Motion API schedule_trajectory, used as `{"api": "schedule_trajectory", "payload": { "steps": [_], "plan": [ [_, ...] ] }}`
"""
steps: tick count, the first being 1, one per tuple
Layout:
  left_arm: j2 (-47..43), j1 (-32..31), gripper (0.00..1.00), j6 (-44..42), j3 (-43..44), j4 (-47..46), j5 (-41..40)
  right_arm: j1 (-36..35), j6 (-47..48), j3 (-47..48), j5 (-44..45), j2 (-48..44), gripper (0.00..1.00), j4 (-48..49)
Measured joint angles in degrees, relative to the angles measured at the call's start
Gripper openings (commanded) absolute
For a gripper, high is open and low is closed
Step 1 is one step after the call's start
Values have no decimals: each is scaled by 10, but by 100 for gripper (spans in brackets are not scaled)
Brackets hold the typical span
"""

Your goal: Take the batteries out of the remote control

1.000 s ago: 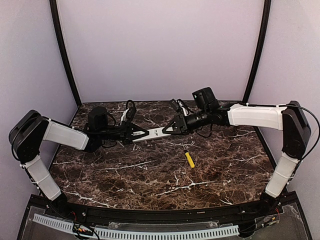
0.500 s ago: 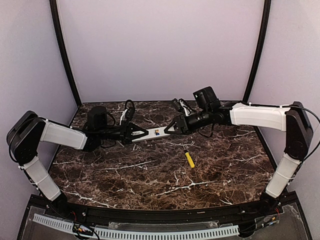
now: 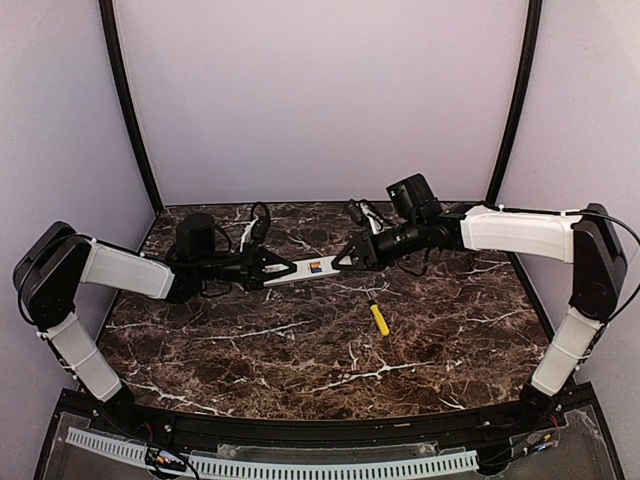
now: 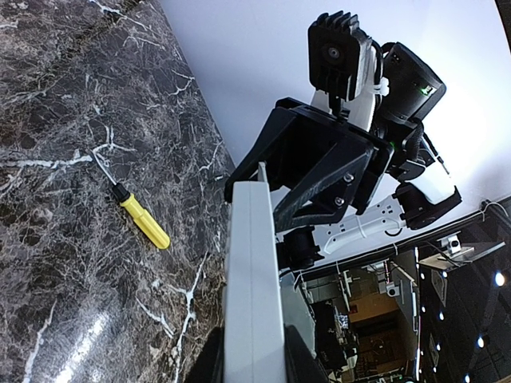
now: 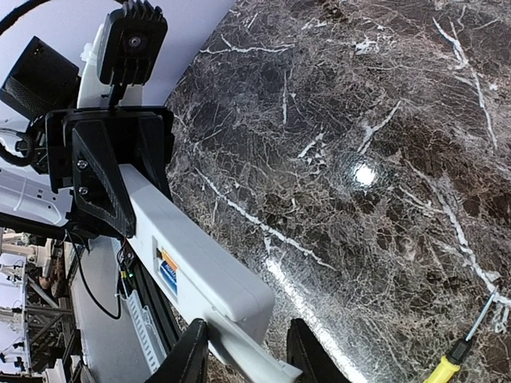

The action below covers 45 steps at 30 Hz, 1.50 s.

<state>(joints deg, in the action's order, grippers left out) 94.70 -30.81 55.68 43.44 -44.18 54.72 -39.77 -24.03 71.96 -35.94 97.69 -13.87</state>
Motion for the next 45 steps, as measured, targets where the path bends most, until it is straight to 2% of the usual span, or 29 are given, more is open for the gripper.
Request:
{"api": "schedule_trajectory", "payload": {
  "steps": [6,15,23,26,33,45],
  "plan": [
    [0,0,0,-4,0,2,-1,0,2,0,10,-6,31,-11],
    [0,0,0,-10,0,7,-5,0,10,0,20,-17,19,-28],
    [0,0,0,-10,0,10,-13,0,11,-2,19,-23,16,-30],
    [0,0,0,-10,0,10,-13,0,10,-2,16,-27,13,-30],
    [0,0,0,-10,0,10,-15,0,7,-2,-38,-28,0,-17],
    [4,0,0,-10,0,1,-16,0,2,-8,-104,-44,0,-6]
  ]
}}
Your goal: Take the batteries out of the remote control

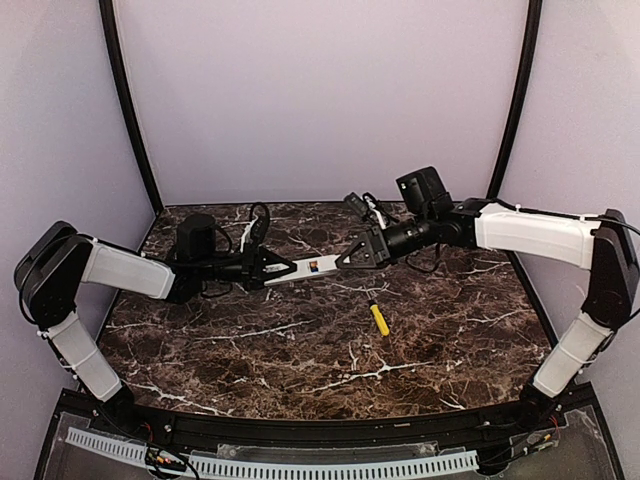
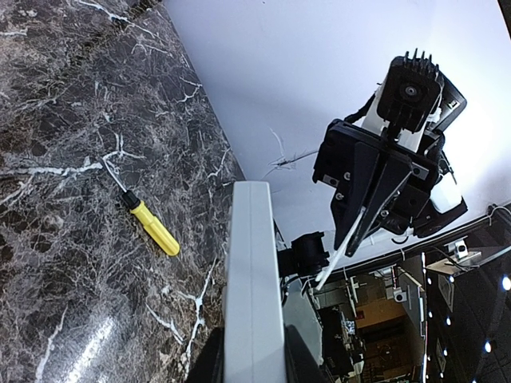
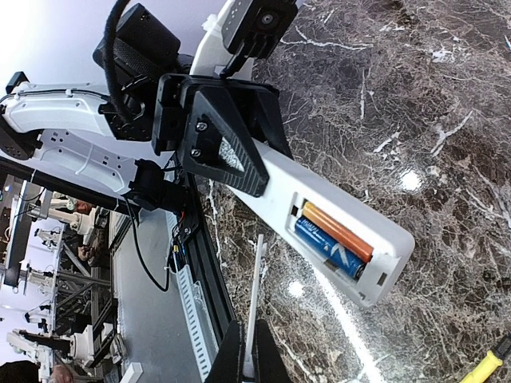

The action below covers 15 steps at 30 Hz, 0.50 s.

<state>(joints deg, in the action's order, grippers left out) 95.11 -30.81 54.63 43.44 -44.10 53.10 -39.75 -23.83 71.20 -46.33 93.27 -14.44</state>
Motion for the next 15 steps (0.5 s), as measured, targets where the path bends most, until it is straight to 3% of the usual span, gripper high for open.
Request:
{"api": "schedule_trajectory", "payload": {
  "steps": [8,15],
  "plan": [
    [-1,0,0,-11,-1,7,-1,37,18,-26,21,-57,0,-29],
    [-6,0,0,-41,-24,40,-9,64,61,-29,168,-87,0,-106]
  ]
}}
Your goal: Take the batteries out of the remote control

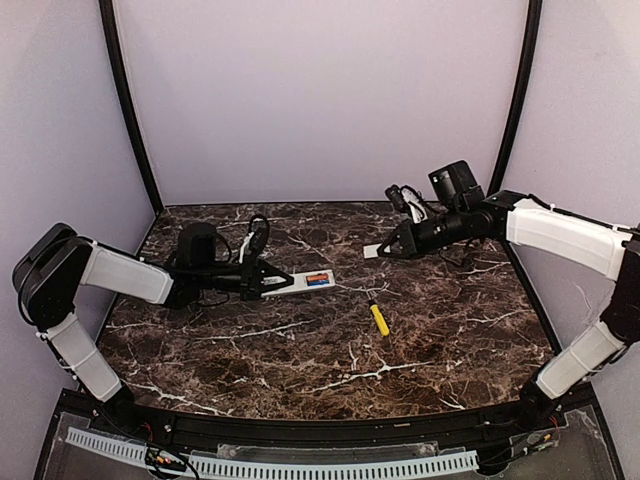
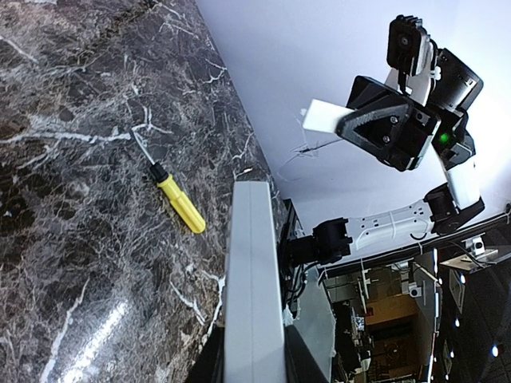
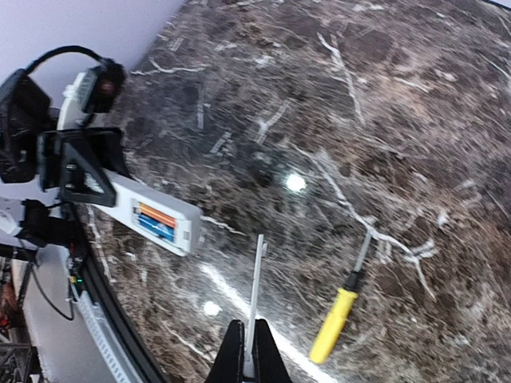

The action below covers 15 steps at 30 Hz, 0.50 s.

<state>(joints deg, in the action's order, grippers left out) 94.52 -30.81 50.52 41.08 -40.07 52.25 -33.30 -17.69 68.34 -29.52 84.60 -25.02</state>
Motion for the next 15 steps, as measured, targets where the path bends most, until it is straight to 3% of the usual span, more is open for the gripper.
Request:
{"api": "schedule_trajectory", "payload": {
  "steps": [15],
  "plan": [
    [7,0,0,-34,-30,37,-3,0,58,37,384,103,0,-176]
  ]
}}
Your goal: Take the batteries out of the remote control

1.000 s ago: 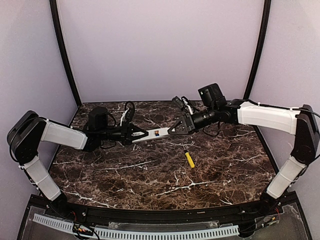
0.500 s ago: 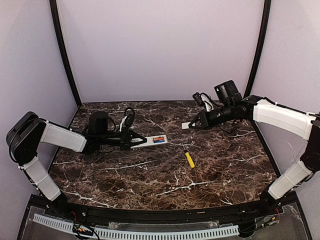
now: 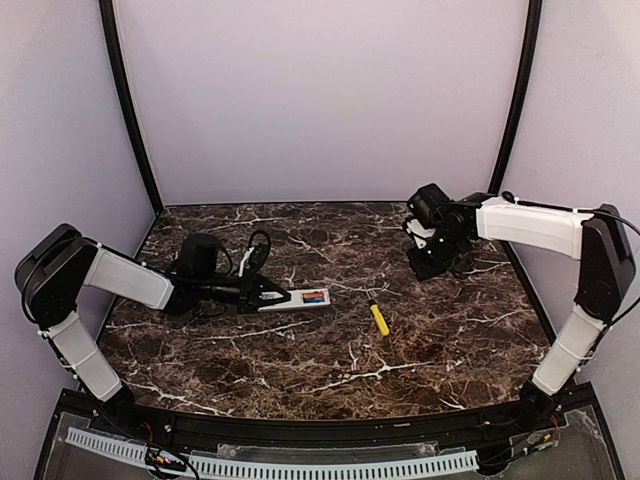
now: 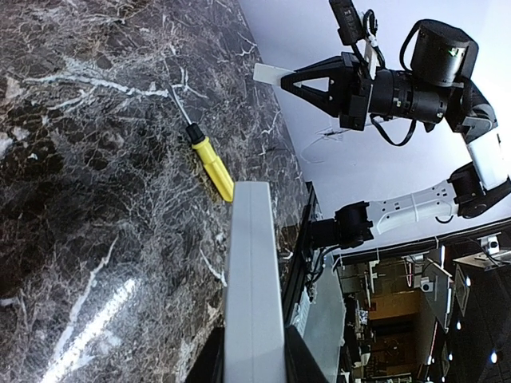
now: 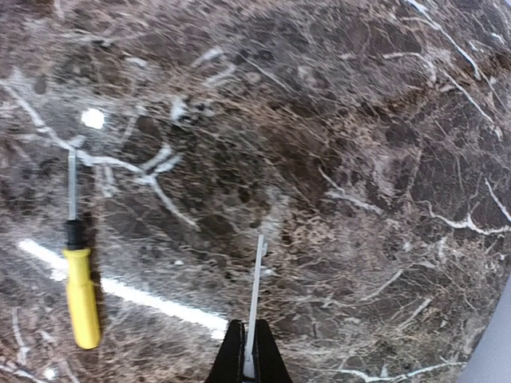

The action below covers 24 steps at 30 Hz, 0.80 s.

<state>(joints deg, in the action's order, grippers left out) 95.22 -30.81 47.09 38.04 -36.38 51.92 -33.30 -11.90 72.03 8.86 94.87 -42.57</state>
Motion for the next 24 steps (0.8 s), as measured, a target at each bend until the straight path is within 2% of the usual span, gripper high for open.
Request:
{"api": "schedule_trajectory", "payload": {
  "steps": [7,12,17,24],
  "plan": [
    [17,0,0,-26,0,37,-4,0,8,22,112,82,0,-57],
    [24,0,0,-38,0,52,-5,0,8,35,156,127,0,-82],
    [31,0,0,-45,0,55,-6,-7,10,43,178,153,9,-94],
    [38,0,0,-47,-2,58,-7,-19,21,46,132,166,32,-97]
  ]
}}
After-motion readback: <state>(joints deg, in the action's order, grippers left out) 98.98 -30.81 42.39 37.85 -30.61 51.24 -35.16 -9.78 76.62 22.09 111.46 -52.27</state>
